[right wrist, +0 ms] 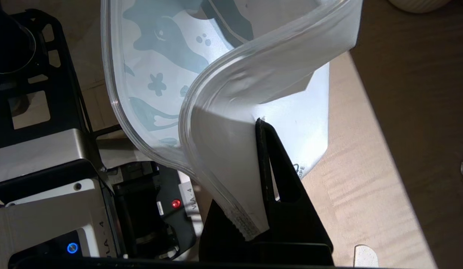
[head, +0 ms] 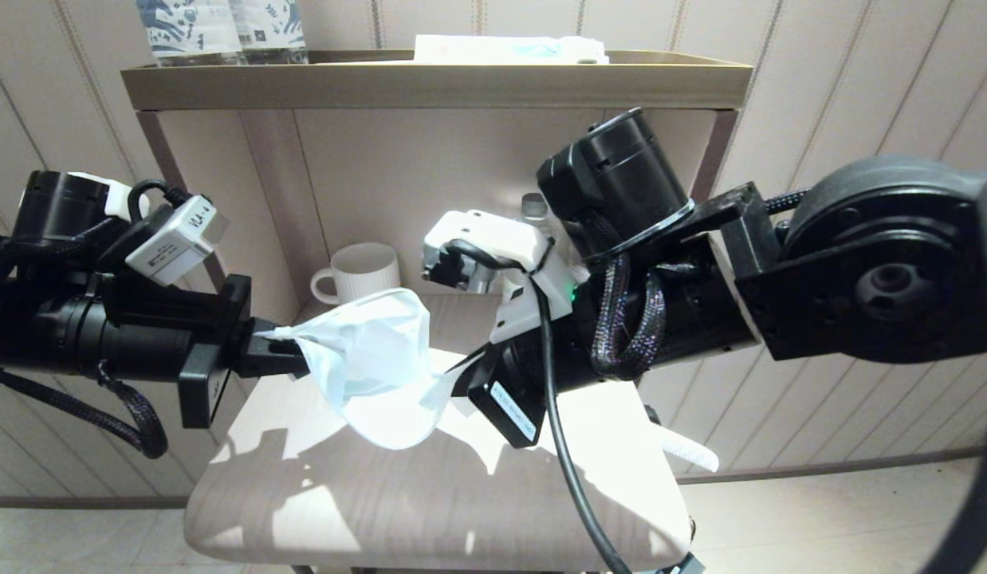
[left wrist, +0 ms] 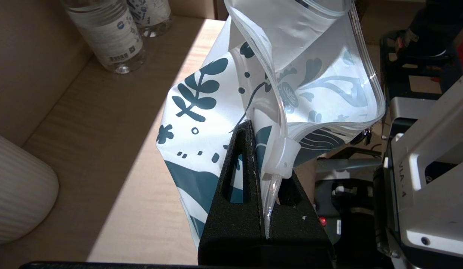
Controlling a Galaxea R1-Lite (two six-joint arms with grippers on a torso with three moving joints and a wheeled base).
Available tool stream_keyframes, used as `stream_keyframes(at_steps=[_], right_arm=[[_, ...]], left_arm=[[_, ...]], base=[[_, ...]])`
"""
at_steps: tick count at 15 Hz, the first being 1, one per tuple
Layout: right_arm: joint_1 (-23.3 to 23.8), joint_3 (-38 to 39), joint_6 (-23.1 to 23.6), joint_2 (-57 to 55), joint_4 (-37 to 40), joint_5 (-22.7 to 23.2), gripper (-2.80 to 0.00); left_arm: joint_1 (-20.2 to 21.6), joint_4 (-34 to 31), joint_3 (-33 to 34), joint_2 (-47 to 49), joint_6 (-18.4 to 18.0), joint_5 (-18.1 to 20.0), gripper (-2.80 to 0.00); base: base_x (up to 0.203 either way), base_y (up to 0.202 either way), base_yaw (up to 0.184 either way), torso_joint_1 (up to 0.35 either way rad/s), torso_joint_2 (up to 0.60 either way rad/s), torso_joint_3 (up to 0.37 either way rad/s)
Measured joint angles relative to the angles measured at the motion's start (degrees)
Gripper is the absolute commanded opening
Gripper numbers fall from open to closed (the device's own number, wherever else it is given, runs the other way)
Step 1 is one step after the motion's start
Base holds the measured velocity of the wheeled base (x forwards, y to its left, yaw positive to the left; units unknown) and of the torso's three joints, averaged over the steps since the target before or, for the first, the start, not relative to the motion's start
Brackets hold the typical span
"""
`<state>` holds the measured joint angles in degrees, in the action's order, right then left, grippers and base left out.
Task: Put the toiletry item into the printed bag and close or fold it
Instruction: Hand it to the other hand
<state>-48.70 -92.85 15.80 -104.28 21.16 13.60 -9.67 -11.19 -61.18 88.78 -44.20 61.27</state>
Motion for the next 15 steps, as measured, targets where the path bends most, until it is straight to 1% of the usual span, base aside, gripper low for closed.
stream_keyframes(at_steps=[5,7,12,13,15], right_arm=[[0.84,3.18,-1.88,3.58,0.09,-3.01,-2.8],[1.07,3.41,-2.61,4.32,0.16,-3.32,-2.8],[0.89,4.17,-2.27,4.69,0.13,-3.58,-2.8],[0.89,4.51,-1.81,4.82,0.13,-3.65,0.0],[0.87,4.78,-1.69,4.87,0.11,-3.85,0.0]], left_arm=[[0.0,0.01,-0.04,-0.01,0.09,0.02,-2.8],[-0.11,0.01,-0.15,0.16,0.13,0.02,-2.8],[-0.17,-0.03,-0.28,0.41,0.16,0.02,-2.8],[-0.17,-0.03,-0.28,0.41,0.18,0.0,-2.8],[-0.2,-0.03,-0.28,0.41,0.16,0.0,-2.8]], base=[[0.0,0.0,0.0,0.0,0.0,0.0],[0.0,0.0,0.0,0.0,0.0,0.0],[0.0,0.0,0.0,0.0,0.0,0.0],[0.0,0.0,0.0,0.0,0.0,0.0],[0.0,0.0,0.0,0.0,0.0,0.0]])
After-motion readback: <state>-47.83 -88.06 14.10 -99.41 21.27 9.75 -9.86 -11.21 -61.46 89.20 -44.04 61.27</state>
